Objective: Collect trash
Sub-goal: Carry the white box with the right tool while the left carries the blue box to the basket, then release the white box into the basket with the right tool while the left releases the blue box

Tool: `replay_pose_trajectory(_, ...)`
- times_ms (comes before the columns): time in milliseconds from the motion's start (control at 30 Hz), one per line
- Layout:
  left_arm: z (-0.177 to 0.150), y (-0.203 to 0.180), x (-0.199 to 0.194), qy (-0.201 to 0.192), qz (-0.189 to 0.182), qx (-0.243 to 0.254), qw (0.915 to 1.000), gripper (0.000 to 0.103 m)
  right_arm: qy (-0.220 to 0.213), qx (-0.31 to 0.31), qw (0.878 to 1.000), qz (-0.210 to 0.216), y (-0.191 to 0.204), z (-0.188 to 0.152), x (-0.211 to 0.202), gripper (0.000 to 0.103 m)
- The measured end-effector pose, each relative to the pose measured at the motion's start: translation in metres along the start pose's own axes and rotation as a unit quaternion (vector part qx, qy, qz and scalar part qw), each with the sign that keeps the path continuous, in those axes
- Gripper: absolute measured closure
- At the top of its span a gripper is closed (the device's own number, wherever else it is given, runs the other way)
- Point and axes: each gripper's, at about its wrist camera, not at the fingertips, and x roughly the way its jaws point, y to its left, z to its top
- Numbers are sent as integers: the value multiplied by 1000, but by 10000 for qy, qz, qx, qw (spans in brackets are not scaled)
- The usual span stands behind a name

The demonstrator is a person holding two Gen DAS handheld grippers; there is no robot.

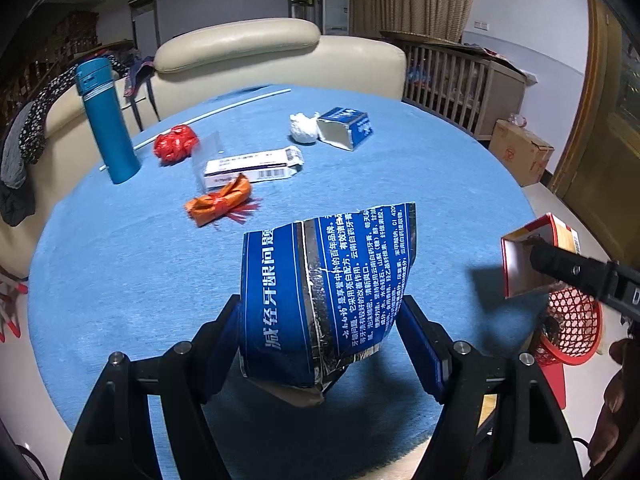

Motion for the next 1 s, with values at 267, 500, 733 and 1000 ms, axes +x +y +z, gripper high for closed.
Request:
replay_pose_trajectory(267, -3, -16, 1, 11, -156, 215, 9996, 26, -335, 424, 9971, -527, -51, 7, -26, 18)
replay_pose_trajectory(500, -1, -32, 0, -1, -265, 398, 9989, 26, -519, 860, 9875, -1214, -114, 11, -49, 18)
replay_pose_trajectory(733, 7, -61, -4, -73, -481, 730, 9961, 26, -325, 1111, 9819, -1501, -148, 7, -47, 17)
replay_pose_trajectory(1000, 24, -102, -5, -167, -873, 1079, 9902, 26, -126, 1274, 9808, -1470, -161, -2, -37, 17)
